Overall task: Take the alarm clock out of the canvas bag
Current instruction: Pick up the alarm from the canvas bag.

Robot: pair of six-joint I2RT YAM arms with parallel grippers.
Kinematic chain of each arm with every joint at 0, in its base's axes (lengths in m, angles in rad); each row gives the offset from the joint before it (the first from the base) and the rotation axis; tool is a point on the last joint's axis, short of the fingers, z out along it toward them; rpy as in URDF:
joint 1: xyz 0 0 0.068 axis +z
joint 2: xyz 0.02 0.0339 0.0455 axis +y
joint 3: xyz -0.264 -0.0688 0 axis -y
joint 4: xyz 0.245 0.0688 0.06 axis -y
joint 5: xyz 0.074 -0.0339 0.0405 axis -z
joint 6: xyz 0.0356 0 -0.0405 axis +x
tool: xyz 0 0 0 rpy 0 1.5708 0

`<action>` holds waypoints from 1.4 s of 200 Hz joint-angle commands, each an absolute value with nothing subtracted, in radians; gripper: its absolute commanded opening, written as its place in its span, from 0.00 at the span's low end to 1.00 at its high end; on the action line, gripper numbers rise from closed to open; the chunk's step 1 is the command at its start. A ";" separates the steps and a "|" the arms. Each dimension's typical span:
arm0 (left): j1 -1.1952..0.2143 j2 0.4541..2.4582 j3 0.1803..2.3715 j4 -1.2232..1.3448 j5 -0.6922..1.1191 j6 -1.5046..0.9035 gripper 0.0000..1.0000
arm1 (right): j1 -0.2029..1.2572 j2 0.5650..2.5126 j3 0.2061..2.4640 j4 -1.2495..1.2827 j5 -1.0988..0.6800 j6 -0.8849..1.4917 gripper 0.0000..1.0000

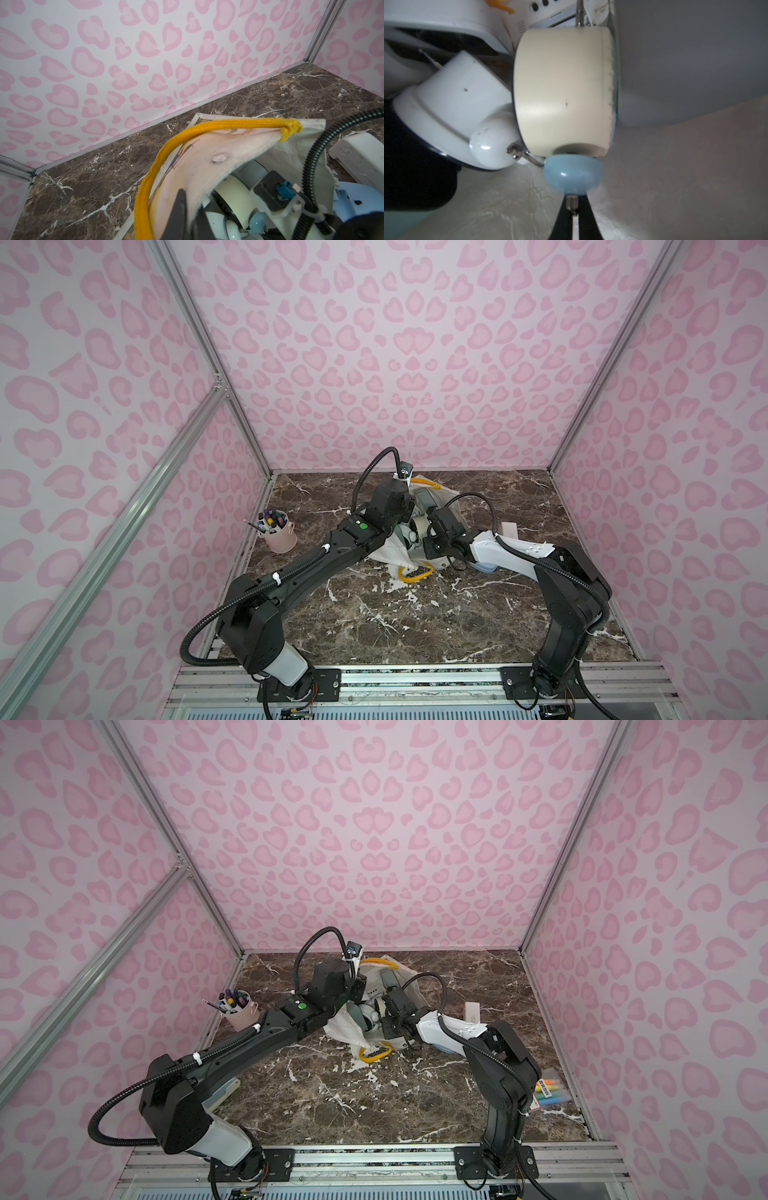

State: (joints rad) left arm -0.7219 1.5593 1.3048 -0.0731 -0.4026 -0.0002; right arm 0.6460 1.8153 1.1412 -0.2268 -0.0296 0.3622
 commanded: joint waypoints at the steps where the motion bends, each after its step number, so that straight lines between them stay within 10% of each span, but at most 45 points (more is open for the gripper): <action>1: -0.723 1.549 1.303 -0.045 -0.434 -0.026 0.03 | 0.646 1.807 1.144 -0.213 -0.035 0.355 0.04; 280: -0.723 1.623 1.394 -0.153 -0.596 -0.080 0.03 | 0.648 1.501 1.014 -0.268 -0.073 0.256 0.00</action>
State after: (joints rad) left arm -0.7250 1.6192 1.3823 -0.1616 -0.5659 -0.0669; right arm 0.6472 1.5326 1.0286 -0.2935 -0.0734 0.2687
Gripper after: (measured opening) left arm 0.090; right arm 0.049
